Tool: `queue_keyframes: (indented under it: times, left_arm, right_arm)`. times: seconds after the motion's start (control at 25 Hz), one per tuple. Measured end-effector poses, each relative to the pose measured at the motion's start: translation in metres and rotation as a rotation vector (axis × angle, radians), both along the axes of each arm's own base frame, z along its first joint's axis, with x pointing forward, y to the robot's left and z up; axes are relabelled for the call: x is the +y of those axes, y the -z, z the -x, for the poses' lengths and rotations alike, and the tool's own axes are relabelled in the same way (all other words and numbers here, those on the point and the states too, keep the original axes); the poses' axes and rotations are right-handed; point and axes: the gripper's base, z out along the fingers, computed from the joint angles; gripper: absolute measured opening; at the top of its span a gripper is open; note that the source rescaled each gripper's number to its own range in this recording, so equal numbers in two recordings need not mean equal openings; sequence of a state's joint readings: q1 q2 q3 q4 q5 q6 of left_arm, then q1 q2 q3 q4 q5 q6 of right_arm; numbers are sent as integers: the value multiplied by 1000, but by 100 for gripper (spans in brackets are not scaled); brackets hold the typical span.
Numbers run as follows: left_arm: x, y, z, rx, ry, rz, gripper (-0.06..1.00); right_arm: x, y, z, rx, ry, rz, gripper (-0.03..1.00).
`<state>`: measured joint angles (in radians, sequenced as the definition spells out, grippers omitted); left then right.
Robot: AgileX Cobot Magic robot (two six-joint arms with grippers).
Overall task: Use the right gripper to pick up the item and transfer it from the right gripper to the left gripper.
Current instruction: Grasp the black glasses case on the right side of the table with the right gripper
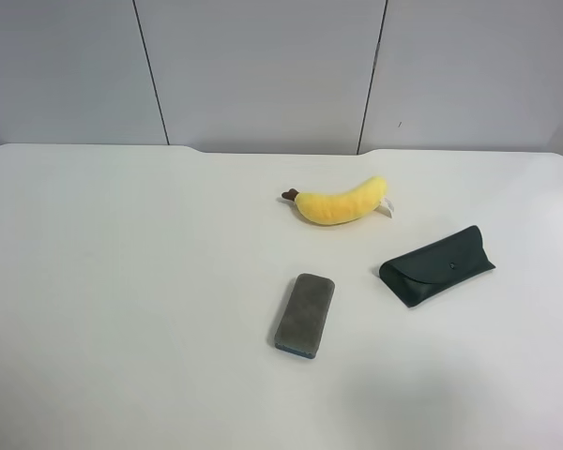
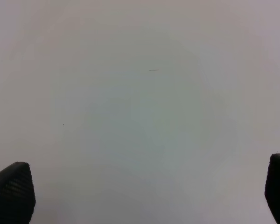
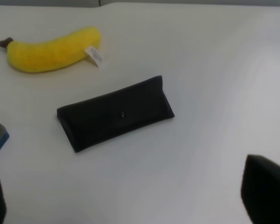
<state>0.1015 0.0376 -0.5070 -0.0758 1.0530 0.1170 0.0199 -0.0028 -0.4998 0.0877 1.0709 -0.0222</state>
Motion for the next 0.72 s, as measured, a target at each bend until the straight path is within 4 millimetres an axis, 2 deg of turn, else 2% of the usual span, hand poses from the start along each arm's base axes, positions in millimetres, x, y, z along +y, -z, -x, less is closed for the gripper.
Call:
queue_keyframes:
  times: [0.72]
  left_arm:
    - [0, 0, 0, 0, 0, 0, 100]
  right_arm:
    - [0, -1, 0, 3, 0, 0, 100]
